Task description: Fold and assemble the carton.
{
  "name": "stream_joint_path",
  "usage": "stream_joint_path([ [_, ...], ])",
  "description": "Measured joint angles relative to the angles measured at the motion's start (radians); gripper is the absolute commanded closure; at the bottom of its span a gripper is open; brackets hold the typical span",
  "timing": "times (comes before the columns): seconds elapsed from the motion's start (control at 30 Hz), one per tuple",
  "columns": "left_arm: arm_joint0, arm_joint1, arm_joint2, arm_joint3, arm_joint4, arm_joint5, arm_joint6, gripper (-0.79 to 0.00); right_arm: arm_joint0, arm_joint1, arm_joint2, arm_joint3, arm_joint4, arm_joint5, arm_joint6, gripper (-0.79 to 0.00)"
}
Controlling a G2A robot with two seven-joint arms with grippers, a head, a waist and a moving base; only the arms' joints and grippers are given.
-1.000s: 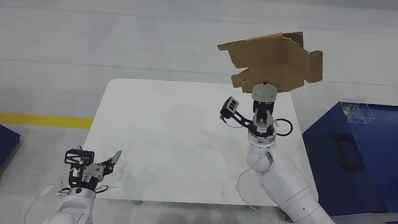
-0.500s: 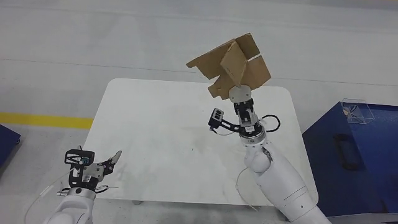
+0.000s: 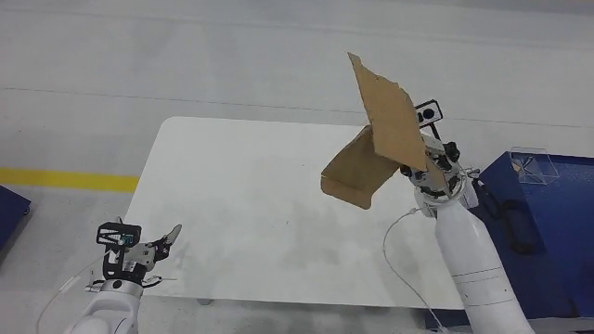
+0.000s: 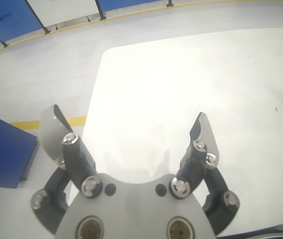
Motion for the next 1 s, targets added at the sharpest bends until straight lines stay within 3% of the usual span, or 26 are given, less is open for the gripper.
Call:
stream_joint_path([
  [0.1,0.000,0.000,0.000,0.000,0.000,0.000,0.000,-0.785,-0.021,0.006,0.046,-0.017,-0.120,-0.157,0.046,0.000],
  [0.4,0.000,0.000,0.000,0.000,0.000,0.000,0.000,-0.785,-0.152,0.007,0.094,-0.199,-0.422,-0.321,-0.104,0.000],
  [0.9,0.000,0.000,0.000,0.000,0.000,0.000,0.000,-0.785,-0.158,0.007,0.092,-0.210,-0.445,-0.332,-0.114,0.000],
  [1.0,0.000,0.000,0.000,0.000,0.000,0.000,0.000,-0.785,-0.158,0.012,0.114,-0.263,-0.502,-0.364,-0.147,0.000],
])
